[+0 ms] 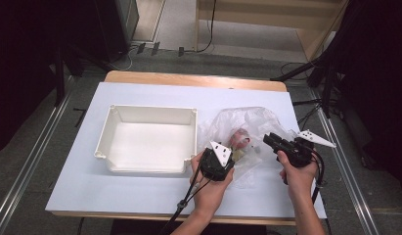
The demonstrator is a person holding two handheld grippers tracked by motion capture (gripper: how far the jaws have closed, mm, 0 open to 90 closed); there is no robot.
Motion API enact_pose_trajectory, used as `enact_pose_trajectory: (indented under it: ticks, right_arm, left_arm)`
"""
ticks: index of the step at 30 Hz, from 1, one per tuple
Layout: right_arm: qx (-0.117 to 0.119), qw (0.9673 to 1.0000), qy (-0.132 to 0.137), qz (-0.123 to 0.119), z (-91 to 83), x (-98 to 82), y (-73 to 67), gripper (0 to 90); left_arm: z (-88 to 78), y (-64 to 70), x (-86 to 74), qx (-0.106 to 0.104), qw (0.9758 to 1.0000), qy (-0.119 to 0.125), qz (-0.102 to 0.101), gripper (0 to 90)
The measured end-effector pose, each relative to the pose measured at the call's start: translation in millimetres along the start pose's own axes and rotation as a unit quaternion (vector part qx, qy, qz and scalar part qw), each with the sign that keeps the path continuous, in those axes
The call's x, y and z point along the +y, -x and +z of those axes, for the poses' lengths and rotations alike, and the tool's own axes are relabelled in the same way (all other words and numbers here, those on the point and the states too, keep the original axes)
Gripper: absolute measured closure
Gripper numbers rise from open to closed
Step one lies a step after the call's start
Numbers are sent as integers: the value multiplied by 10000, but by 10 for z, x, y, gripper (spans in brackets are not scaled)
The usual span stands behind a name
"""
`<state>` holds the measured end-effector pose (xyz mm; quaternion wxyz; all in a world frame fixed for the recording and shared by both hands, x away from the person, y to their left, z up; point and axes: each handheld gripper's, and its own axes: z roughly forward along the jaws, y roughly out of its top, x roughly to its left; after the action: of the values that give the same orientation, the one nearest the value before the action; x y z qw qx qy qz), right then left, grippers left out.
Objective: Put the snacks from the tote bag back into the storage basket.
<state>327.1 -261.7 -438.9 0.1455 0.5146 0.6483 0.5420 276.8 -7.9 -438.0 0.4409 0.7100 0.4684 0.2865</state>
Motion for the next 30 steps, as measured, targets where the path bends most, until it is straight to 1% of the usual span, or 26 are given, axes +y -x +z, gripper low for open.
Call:
enact_pose_trajectory:
  ticks: [1, 2, 3, 4, 5, 6, 7, 8, 9, 10, 11, 13, 14, 16, 17, 18, 19, 20, 22, 25, 27, 29, 30]
  right_arm:
    - [0, 10000, 10, -13, 9, 2, -2, 670]
    - [2, 10000, -4, -20, 18, 2, -8, 668]
    - [14, 10000, -29, -26, 38, -2, -15, 664]
    - [29, 10000, -74, -36, 49, -7, -19, 663]
    - [56, 9999, -122, -34, 71, -16, -29, 663]
    - [72, 9998, -176, -50, 91, -27, -42, 664]
    - [88, 9997, -213, -85, 107, -37, -61, 663]
    - [116, 9996, -239, -138, 119, -47, -82, 661]
    - [147, 9994, -272, -181, 126, -56, -105, 657]
    - [173, 9991, -301, -225, 128, -66, -126, 652]
    - [195, 9989, -315, -272, 129, -79, -144, 644]
    - [239, 9986, -356, -310, 124, -95, -160, 634]
    - [242, 9985, -382, -315, 120, -101, -168, 631]
    - [238, 9984, -376, -340, 113, -102, -163, 630]
    - [239, 9984, -375, -345, 107, -101, -159, 630]
    - [241, 9986, -353, -308, 98, -97, -159, 630]
    - [241, 9987, -336, -299, 92, -93, -159, 630]
    - [241, 9988, -308, -304, 84, -87, -158, 630]
    - [244, 9990, -240, -303, 74, -67, -169, 631]
    - [250, 9989, -180, -351, 75, -38, -190, 630]
    - [253, 9988, -145, -389, 74, -27, -201, 621]
    - [274, 9986, -109, -439, 75, -21, -207, 591]
    - [256, 9986, -103, -444, 72, -19, -211, 578]
  left_arm:
    - [-31, 24, 20, -97, 9999, 81, -9, 513]
    - [-39, 65, 35, -270, 9996, 104, 26, 485]
    - [-25, 92, 38, -324, 9994, 44, 96, 453]
    - [14, 130, 33, -352, 9992, -85, 191, 410]
    - [69, 162, 20, -391, 9985, -298, 228, 361]
    - [136, 182, 0, -406, 9975, -517, 240, 315]
    - [191, 192, -21, -379, 9967, -684, 204, 279]
    - [233, 188, -40, -392, 9961, -780, 120, 271]
    - [262, 180, -55, -311, 9958, -851, 138, 277]
    - [293, 171, -69, -198, 9956, -900, 174, 290]
    - [316, 154, -77, -149, 9951, -953, 202, 313]
    - [345, 117, -85, -82, 9945, -1023, 225, 432]
    - [350, 97, -83, -79, 9944, -1031, 232, 530]
    - [346, 40, -68, -129, 9946, -1011, 203, 684]
    - [329, 2, -52, -204, 9950, -962, 174, 774]
    - [309, -26, -36, -308, 9951, -924, 147, 900]
    - [281, -54, -9, -354, 9956, -855, 115, 900]
    - [251, -74, 19, -351, 9964, -763, 94, 900]
    - [187, -116, 79, -289, 9980, -566, 41, 900]
    - [101, -186, 159, -194, 9992, -337, -99, 900]
    - [71, -214, 182, -233, 9991, -292, -183, 900]
    - [57, -229, 191, -173, 9994, -258, -150, 900]
    - [60, -244, 193, -169, 9993, -265, -181, 900]
